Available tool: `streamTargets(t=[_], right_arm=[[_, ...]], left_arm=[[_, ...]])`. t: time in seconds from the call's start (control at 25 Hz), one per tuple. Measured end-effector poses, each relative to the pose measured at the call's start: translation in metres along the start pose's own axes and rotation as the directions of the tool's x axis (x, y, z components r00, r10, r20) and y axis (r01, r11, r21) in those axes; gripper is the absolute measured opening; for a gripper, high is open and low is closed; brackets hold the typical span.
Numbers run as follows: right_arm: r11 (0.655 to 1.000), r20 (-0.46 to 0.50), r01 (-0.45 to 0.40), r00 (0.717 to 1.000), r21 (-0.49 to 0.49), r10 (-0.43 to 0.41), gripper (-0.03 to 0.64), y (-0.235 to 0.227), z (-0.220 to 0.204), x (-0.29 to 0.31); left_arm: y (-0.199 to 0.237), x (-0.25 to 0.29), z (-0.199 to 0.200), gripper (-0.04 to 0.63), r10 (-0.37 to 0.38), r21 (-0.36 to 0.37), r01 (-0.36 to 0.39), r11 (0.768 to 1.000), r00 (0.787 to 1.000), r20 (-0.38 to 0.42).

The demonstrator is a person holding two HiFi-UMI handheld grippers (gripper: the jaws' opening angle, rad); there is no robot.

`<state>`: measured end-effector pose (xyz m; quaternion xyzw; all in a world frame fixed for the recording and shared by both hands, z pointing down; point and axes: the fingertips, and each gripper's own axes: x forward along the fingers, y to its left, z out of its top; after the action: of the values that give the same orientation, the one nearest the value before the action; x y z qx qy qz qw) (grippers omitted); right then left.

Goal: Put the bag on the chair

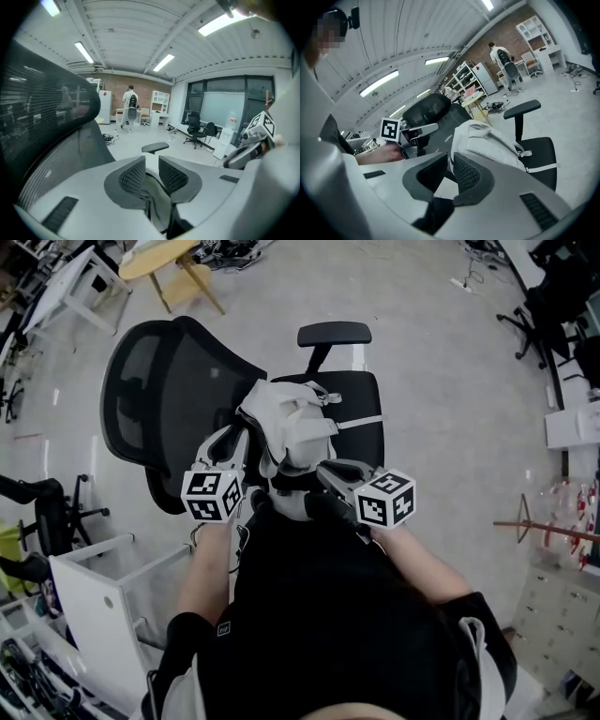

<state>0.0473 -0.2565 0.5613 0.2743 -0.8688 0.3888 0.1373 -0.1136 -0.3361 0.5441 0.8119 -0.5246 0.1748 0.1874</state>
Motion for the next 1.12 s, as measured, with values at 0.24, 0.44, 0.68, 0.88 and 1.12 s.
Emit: streamTargets(t=[0.24,0.44,0.68,0.88,1.12], right_arm=[[0.998,0.077,0.058,0.995,-0.023,-0.056,0.057,0.037,0.004,0.010],[0.994,0.181,0.107,0.978,0.014,-0.107,0.052,0.081,0.015,0.028],[0.988,0.316,0.156,0.936,0.020,-0.154,0.049,0.129,0.033,0.032],[0.982,0.395,0.188,0.905,-0.033,-0.160,0.041,0.154,0.048,0.006],[0.948,0.440,0.268,0.882,-0.172,-0.169,0.031,0.155,0.065,-0.035]], left_arm=[[-0.031,-0.023,0.001,0.098,-0.180,0.089,0.181,0.979,0.983,-0.018],[-0.016,-0.075,0.011,0.098,-0.268,0.126,0.263,0.957,0.963,0.027],[0.008,-0.107,0.014,0.083,-0.346,0.122,0.337,0.934,0.936,0.063],[0.006,-0.120,0.016,0.070,-0.374,0.131,0.364,0.922,0.925,0.066],[-0.018,-0.143,0.049,0.067,-0.382,0.198,0.354,0.914,0.915,0.129]])
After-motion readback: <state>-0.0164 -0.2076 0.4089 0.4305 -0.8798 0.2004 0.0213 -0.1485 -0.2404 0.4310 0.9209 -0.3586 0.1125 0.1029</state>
